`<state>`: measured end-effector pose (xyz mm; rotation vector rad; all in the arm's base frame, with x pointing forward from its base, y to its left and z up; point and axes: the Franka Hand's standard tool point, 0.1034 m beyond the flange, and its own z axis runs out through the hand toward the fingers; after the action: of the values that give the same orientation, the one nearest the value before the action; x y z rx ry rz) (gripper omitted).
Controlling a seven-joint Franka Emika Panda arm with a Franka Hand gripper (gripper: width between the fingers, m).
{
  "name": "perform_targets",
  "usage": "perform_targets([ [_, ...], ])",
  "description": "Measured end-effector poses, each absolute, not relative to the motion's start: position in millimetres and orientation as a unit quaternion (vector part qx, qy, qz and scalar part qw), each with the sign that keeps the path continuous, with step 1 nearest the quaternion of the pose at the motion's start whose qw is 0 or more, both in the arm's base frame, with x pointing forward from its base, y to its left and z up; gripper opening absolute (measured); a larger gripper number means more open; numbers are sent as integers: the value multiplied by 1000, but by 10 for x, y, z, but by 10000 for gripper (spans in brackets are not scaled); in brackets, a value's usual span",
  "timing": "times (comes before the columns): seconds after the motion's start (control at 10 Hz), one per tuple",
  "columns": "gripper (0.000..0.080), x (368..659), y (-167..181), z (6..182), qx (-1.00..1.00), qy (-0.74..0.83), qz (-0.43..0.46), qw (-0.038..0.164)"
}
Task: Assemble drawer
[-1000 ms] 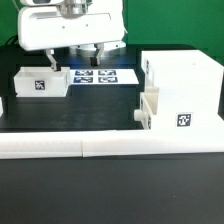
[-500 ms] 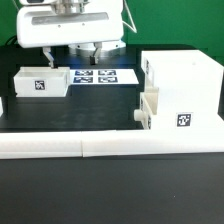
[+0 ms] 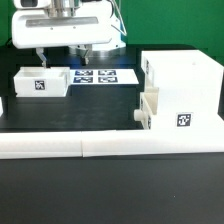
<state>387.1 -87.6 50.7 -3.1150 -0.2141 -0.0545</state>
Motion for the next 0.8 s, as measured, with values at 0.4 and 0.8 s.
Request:
perform_targets([
  [0.4,649,3869,-872,502,-998,-61,-17,10],
  [0.8,649,3788,-826,336,-999,-40,-16,10],
])
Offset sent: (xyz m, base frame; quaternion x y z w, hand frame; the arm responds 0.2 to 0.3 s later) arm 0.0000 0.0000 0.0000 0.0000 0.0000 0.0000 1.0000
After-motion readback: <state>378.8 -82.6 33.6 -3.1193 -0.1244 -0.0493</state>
